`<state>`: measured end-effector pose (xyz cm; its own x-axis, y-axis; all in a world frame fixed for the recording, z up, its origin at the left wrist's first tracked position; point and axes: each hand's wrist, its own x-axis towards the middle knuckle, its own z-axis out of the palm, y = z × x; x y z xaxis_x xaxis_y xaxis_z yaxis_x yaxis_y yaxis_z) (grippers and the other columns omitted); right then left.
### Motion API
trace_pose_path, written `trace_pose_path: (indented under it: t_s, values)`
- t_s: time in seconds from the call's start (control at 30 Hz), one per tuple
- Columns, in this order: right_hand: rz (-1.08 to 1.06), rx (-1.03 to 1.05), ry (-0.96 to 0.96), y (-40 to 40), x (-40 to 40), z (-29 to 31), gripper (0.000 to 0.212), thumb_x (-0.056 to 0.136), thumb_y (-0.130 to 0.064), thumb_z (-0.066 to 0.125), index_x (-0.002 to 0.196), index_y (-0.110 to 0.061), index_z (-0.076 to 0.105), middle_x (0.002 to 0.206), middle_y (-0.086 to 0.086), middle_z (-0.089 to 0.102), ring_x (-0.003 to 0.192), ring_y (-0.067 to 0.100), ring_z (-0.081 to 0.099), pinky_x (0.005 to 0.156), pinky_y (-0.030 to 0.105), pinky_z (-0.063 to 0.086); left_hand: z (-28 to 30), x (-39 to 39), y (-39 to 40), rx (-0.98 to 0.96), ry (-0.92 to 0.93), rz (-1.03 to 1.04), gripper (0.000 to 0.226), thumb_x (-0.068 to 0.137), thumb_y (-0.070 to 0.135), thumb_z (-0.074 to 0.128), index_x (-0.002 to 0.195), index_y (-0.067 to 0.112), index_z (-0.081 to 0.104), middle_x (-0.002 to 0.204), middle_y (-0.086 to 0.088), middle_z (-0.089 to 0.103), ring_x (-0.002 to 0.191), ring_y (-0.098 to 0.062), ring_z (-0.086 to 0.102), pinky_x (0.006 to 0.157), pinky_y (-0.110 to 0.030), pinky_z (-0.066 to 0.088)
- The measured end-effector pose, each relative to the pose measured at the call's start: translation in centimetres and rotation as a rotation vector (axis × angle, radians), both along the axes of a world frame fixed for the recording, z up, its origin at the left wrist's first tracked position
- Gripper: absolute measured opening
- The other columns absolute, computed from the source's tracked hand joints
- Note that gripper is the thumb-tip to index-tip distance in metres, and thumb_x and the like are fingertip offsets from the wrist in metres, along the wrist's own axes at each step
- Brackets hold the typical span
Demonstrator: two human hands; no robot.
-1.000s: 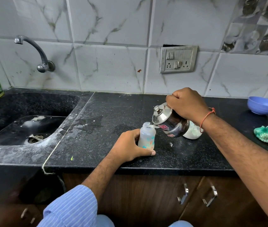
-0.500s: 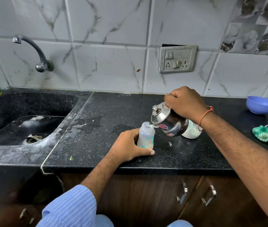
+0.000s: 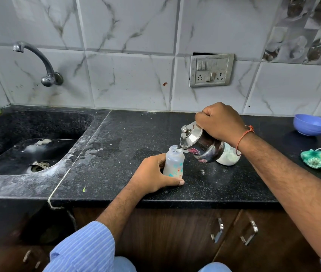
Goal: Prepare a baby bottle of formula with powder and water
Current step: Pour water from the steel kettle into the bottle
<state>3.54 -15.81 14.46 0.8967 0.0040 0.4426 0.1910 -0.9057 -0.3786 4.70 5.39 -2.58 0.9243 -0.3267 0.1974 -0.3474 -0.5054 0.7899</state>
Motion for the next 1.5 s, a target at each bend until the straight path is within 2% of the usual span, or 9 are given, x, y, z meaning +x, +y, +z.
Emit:
trace_pose_path:
  t_s: [0.33, 0.57, 1.27, 1.5]
  values:
    - [-0.005, -0.022, -0.006, 0.12, -0.01, 0.12, 0.049, 0.093, -0.022, 0.058, 0.051, -0.012, 0.035, 0.049, 0.000, 0.028, 0.052, 0.020, 0.027, 0.050, 0.030, 0.022, 0.06, -0.03, 0.01, 0.004, -0.001, 0.003, 0.068, 0.063, 0.050, 0.106, 0.123, 0.039, 0.076, 0.108, 0.026, 0.081, 0.103, 0.006, 0.075, 0.100, -0.034, 0.063]
    - [-0.010, -0.032, 0.002, 0.30, 0.04, 0.31, 0.049, 0.091, -0.021, 0.059, 0.051, -0.013, 0.032, 0.049, -0.001, 0.026, 0.051, 0.019, 0.025, 0.050, 0.031, 0.021, 0.32, -0.26, -0.09, 0.009, -0.008, 0.006, 0.062, 0.065, 0.048, 0.106, 0.119, 0.037, 0.078, 0.105, 0.024, 0.082, 0.100, 0.005, 0.075, 0.099, -0.036, 0.063]
    - [-0.005, -0.058, 0.006, 0.29, 0.47, 0.39, 0.047, 0.090, -0.022, 0.059, 0.050, -0.013, 0.035, 0.050, 0.000, 0.030, 0.052, 0.020, 0.028, 0.051, 0.031, 0.023, 0.44, -0.20, -0.09, 0.010, 0.004, 0.002, 0.069, 0.064, 0.048, 0.106, 0.126, 0.038, 0.076, 0.111, 0.025, 0.080, 0.106, 0.006, 0.074, 0.103, -0.033, 0.061]
    - [-0.010, -0.065, 0.010, 0.52, 0.46, 0.51, 0.044, 0.088, -0.021, 0.059, 0.051, -0.014, 0.035, 0.052, 0.000, 0.029, 0.054, 0.021, 0.029, 0.052, 0.032, 0.025, 0.07, -0.06, -0.01, -0.001, -0.001, 0.002, 0.068, 0.064, 0.048, 0.107, 0.124, 0.038, 0.077, 0.109, 0.025, 0.081, 0.102, 0.008, 0.075, 0.101, -0.034, 0.062]
